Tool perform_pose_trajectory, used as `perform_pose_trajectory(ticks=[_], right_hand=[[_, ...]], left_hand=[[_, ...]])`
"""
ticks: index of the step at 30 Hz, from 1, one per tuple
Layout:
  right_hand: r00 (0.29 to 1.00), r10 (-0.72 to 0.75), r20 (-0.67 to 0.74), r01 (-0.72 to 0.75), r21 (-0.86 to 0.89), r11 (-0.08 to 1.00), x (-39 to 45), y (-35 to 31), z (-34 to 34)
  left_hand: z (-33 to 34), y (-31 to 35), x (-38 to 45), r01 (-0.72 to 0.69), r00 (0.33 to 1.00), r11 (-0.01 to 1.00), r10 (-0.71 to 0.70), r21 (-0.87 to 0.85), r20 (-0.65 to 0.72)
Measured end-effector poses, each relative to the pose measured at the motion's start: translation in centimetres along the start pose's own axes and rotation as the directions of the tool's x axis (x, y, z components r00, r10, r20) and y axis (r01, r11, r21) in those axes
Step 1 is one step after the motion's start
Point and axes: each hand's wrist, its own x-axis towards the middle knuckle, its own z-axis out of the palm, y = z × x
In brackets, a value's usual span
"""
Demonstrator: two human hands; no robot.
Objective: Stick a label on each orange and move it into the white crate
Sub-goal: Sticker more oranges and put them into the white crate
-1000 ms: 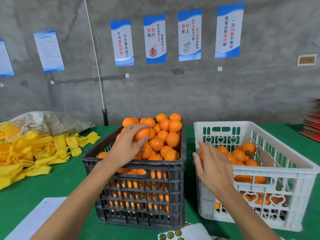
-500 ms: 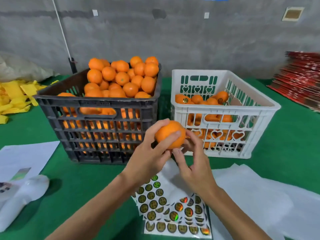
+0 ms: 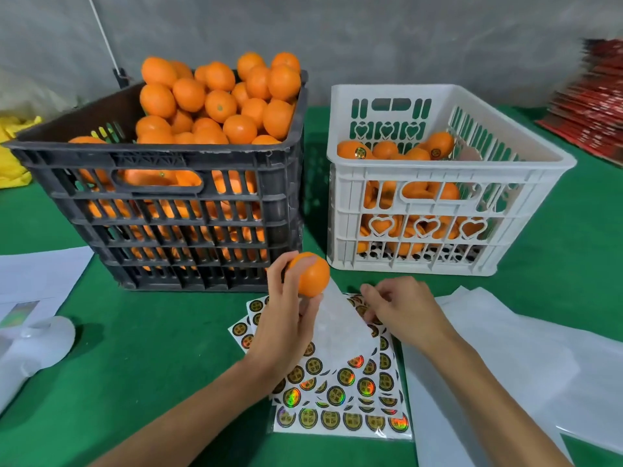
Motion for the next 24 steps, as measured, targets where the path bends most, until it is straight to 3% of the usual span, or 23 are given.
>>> perform_pose_trajectory(ticks=[5,8,15,19,21,24], right_hand=[[0.967,0.003,0.256,-0.097,0.357,0.929,-1.0,-1.8,0.2],[0.964,-0.124,0.237,0.005,0.447,0.894,-1.8,-2.4,-0.6],[0.942,-0.281,0.182,0.262,0.12,0.957,-2.5,-2.2,-1.6],[0.943,-0.296,0.154,0.333,-0.359,0.872,-3.0,-2.7,-0.9],[0.938,-0.314,0.143,0.344,-0.312,0.886,-3.2,-2.9,-0.6],[0.943,-0.239,0.233,0.23,0.065,0.971,-3.0,-2.6,-0.2]], left_hand=[[0.6,1.0,0.0,0.009,0.995,0.994,-0.019,-0.107,-0.094],[0.6,1.1,0.0,0.017,0.993,0.991,-0.033,-0.133,-0.112],[0.3,1.4,-0.1,0.008,0.99,0.988,-0.029,-0.152,-0.135],[0.2,1.5,-0.1,0.002,0.99,0.988,-0.025,-0.157,-0.142],[0.3,1.5,-0.1,0.004,0.989,0.988,-0.027,-0.155,-0.144],[0.3,1.5,-0.1,-0.003,0.987,0.988,-0.022,-0.156,-0.157]])
